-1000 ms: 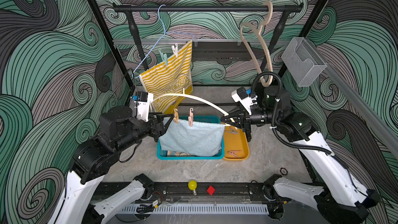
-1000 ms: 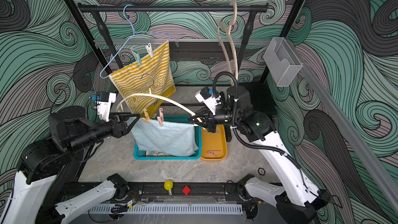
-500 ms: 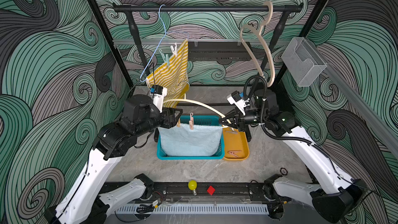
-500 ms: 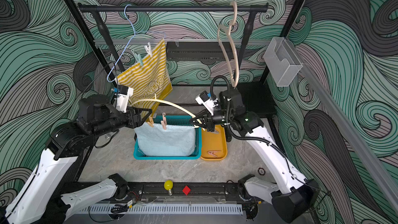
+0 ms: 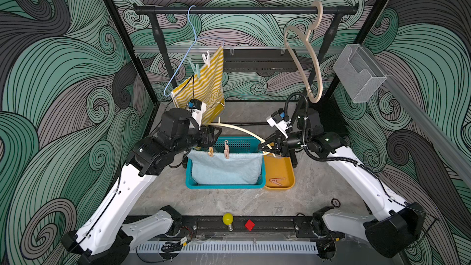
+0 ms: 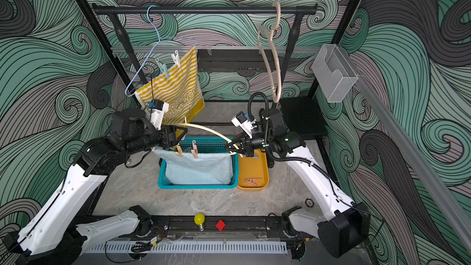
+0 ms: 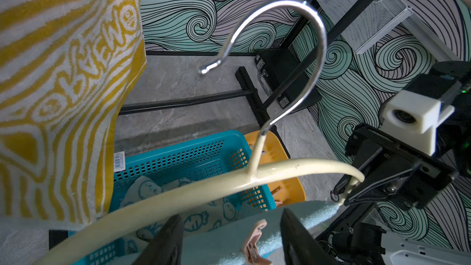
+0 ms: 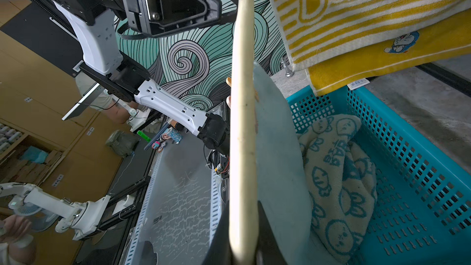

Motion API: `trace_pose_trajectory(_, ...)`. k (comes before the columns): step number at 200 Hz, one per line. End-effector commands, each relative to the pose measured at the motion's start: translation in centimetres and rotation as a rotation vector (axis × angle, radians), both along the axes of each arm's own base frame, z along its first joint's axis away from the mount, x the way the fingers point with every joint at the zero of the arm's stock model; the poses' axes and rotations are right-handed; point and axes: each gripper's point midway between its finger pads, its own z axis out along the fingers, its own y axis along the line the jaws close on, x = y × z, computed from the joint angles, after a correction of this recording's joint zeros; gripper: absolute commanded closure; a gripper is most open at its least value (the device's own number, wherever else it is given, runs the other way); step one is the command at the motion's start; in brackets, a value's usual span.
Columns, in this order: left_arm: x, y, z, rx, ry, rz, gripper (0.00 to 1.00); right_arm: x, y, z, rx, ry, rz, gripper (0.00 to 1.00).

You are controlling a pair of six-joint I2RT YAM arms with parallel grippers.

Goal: Remove the clothespins securing towels to the hanger
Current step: Pick up the hanger from the clothesline.

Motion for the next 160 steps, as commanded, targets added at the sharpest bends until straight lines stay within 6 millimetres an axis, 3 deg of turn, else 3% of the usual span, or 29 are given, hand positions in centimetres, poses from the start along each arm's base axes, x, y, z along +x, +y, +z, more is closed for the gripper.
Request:
trace_pose_trajectory(1, 0.9, -0.6, 0.7, -0.026, -0.037, -0.008, 0.41, -0.3, 0.2, 1.0, 0.058, -0.058, 0.049, 1.0)
trace_pose_trajectory(72, 3.2, -2.3, 1.6, -0.028, -0.051, -0.028, 0.46, -0.2, 0.0, 1.0, 0.044, -0.055, 0.027, 1.0)
trace_pose_trajectory(134, 0.4, -2.5, 2.6, -0.085, -0.025, -0.107, 0.46, 0.4, -0.2, 0.4, 0.033, -0.047, 0.002, 1.0)
trace_pose_trajectory(160, 0.2, -2.1, 3.1, -0.083, -0.029, -0.097, 0.46, 0.8, 0.0, 0.3, 0.033, -0.035, -0.004, 1.0)
